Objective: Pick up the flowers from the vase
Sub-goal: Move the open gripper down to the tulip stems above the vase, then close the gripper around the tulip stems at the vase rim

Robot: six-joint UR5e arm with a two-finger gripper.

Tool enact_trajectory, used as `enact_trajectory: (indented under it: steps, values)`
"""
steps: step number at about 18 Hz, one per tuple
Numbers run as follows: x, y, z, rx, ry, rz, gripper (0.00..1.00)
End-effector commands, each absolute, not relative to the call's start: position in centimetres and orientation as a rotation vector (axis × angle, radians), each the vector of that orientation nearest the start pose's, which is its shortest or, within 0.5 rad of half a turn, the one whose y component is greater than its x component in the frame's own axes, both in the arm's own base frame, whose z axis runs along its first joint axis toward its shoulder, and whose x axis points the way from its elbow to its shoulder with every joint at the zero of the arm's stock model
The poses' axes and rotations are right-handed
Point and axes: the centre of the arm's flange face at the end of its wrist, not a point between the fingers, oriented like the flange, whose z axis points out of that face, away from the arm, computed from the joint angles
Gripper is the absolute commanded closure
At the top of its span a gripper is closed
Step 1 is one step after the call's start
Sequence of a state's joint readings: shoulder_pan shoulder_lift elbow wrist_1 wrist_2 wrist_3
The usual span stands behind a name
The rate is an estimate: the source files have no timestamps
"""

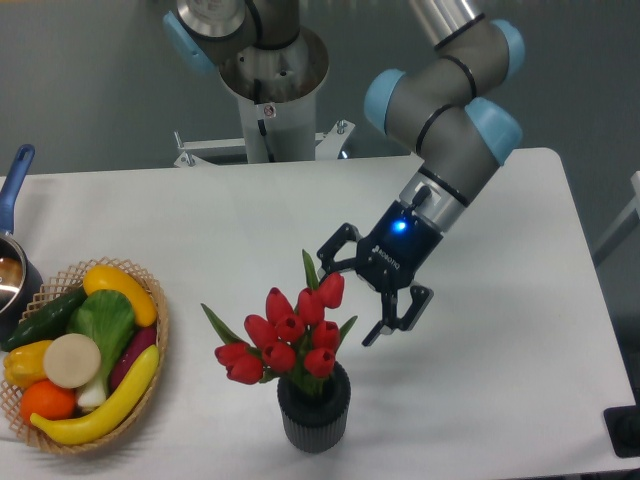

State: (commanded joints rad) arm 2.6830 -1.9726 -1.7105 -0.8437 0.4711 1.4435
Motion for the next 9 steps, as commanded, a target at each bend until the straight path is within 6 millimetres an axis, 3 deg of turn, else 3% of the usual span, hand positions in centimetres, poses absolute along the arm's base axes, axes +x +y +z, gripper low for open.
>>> enact_trajectory:
  steps: [3,9]
  values:
    - [-44.7,48.4,31.9,-1.959,0.467,-0.204,0.00]
    - [-44.2,49.8,31.1,-1.917,0.473,-0.245,0.00]
